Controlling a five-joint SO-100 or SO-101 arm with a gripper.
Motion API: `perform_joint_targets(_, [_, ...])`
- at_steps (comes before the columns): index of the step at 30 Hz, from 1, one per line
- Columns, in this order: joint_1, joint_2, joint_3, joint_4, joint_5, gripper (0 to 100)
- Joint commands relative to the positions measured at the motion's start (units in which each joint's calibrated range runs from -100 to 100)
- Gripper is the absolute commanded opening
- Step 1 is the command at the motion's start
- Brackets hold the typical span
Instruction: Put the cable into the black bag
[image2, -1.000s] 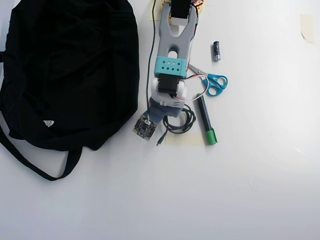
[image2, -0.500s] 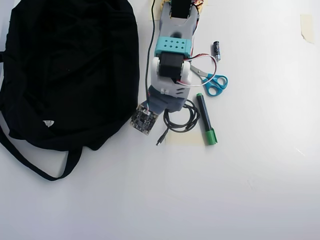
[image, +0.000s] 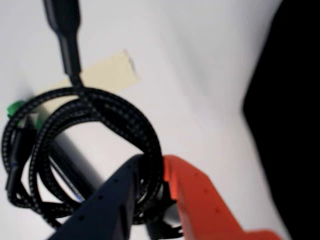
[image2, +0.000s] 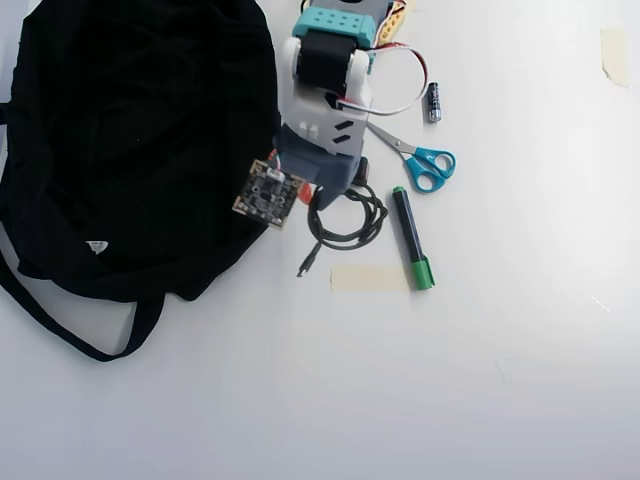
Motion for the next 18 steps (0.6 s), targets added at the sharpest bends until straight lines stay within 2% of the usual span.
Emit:
perform_joint_targets(1, [1.96, -6.44, -1.18, 0.69, 2.12, 2])
perform_joint_targets(11, [9.89, -17.98, 10.95, 0.69, 4.74, 2])
perform_joint_targets(18, [21.7, -25.36, 20.02, 0.6, 4.74, 2])
